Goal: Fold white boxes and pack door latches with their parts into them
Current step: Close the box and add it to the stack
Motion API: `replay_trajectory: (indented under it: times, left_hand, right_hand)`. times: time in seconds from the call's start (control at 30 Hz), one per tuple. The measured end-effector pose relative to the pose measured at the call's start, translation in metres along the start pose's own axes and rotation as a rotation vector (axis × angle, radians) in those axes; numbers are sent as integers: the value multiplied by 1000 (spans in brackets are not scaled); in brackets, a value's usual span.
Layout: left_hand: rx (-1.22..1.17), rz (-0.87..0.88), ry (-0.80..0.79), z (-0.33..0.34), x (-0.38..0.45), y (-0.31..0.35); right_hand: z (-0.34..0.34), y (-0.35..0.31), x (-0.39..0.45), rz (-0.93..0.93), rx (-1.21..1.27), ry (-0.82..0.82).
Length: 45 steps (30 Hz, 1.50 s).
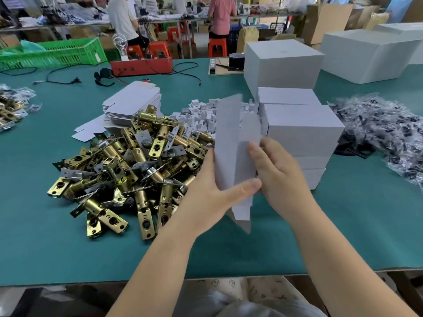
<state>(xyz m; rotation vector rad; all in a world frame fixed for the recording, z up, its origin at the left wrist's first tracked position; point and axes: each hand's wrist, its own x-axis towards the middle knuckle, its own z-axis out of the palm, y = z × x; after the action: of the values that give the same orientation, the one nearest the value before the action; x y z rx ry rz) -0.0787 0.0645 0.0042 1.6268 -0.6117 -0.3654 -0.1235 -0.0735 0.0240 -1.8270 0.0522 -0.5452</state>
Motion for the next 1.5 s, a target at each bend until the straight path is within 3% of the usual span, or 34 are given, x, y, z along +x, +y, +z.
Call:
replay_trajectory:
  times: [0.13,0.23,0.3,0.4,0.47,0.57,0.93,1.3,1.5]
  left_hand:
    - [-168,-14,0,-2,5,-2]
    - [-521,-73,-166,-12,4,-6]
    - [-599,-77,-165,-13,4,-4]
    - [-467,-26,95,-8,9,-9]
    - [-437,21,163,-7,9,-14]
    - [-437,-19,133,-8,7,-13]
    - [-279,-86,106,-9,7,-19]
    - [-234,-25,129,-5,4,-19]
    - [-447,-142,-78,-19,2,-14]
  right_hand:
    - [2,3,-1,-27,48,-104]
    - [-2,10,-3,64,192,-79]
    - [-3,14,-3,119,317,-80]
    - [-5,18,-5,91,334,-62]
    - [-5,20,-7,97,303,-77]
    - [-4,24,-10,162,333,-140]
    - [0,43,-9,187,317,-56]
    - [3,46,-15,205,227,-39]
    - [2,38,-15,152,377,142]
